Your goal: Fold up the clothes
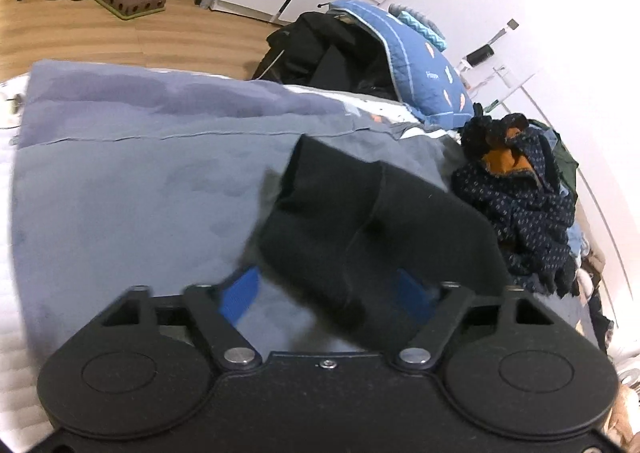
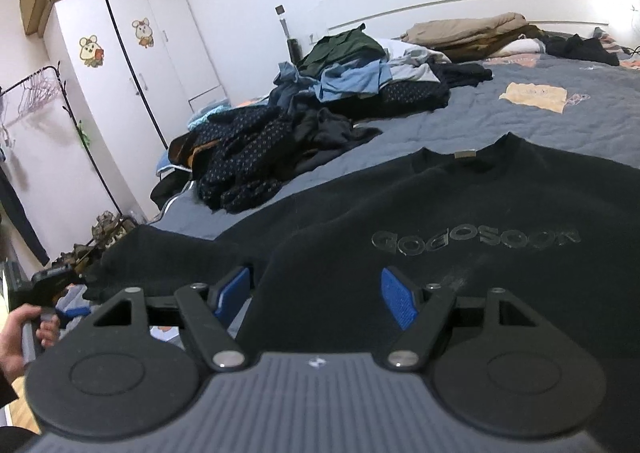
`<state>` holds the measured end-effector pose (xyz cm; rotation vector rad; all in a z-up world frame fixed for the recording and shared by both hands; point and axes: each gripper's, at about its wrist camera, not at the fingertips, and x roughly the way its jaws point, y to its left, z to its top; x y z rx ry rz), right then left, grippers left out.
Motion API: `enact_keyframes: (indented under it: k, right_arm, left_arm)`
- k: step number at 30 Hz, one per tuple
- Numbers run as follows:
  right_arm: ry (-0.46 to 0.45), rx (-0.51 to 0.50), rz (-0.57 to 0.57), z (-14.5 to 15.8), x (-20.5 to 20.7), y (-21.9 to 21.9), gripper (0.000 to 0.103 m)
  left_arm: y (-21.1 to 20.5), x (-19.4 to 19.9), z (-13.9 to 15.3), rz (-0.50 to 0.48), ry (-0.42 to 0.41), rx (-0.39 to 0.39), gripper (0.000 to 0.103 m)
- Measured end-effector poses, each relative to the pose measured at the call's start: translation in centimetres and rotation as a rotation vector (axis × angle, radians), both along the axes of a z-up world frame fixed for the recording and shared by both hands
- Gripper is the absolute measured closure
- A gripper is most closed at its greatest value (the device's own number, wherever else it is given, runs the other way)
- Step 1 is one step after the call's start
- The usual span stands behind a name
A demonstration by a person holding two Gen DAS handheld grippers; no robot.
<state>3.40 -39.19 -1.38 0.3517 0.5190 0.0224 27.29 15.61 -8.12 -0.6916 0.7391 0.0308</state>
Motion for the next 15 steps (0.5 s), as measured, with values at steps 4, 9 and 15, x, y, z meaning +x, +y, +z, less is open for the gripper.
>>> enact_keyframes:
  k: [4, 9, 15]
  right_arm:
    - [0.01, 0.002, -0.001, -0.3, 0.1, 0.1, 0.031]
    - [0.01, 0.004, 0.005, -0.2, 0.0, 0.1, 0.03]
    - [0.007, 0.018, -0.002, -0.2, 0.0, -0.1, 0.03]
  left_arm:
    - [0.3, 0.7, 0.8, 0.025, -0.008, 0.041, 0.082]
    - [2.1, 0.4, 2.8, 0.05, -0.06, 0.08, 0.093]
    - [6.4, 0.6, 7.4, 0.085, -0.14, 0.119, 0.094]
